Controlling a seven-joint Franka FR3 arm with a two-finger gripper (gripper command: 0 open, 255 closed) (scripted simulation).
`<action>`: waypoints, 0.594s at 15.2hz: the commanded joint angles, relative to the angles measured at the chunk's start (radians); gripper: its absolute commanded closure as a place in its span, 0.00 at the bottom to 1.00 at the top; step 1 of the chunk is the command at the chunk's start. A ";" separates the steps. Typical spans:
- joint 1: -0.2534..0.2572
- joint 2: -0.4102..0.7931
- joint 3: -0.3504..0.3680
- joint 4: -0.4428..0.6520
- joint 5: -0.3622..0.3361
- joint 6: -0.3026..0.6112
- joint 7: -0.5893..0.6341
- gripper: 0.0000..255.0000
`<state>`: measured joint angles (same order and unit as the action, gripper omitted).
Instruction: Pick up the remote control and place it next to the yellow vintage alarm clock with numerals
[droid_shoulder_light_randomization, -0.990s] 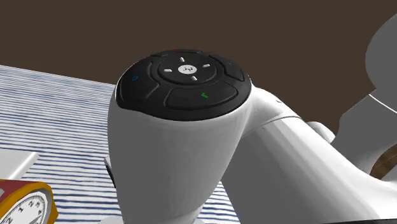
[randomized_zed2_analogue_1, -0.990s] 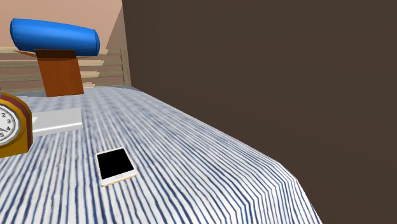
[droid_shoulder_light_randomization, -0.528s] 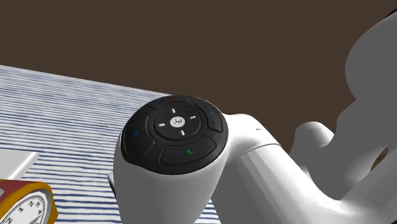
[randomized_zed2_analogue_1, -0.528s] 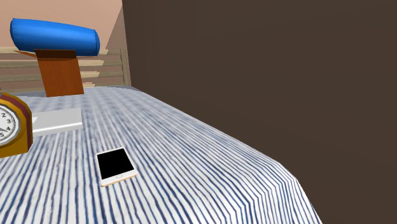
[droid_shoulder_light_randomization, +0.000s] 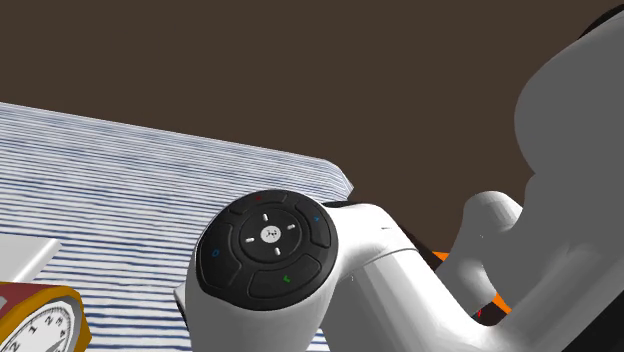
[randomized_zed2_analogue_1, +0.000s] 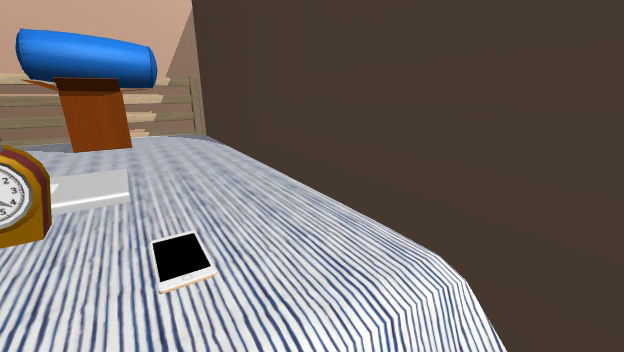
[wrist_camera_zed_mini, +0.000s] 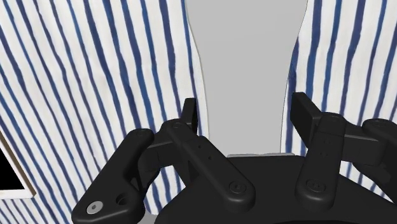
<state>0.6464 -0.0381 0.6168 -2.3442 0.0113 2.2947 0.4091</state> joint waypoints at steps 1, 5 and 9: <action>0.000 0.000 0.000 -0.002 0.000 0.003 0.000 1.00; 0.000 0.000 0.000 -0.002 0.000 0.003 0.000 1.00; 0.000 0.000 0.000 -0.002 0.000 0.003 0.000 0.00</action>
<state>0.6465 -0.0378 0.6170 -2.3459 0.0110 2.2973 0.4095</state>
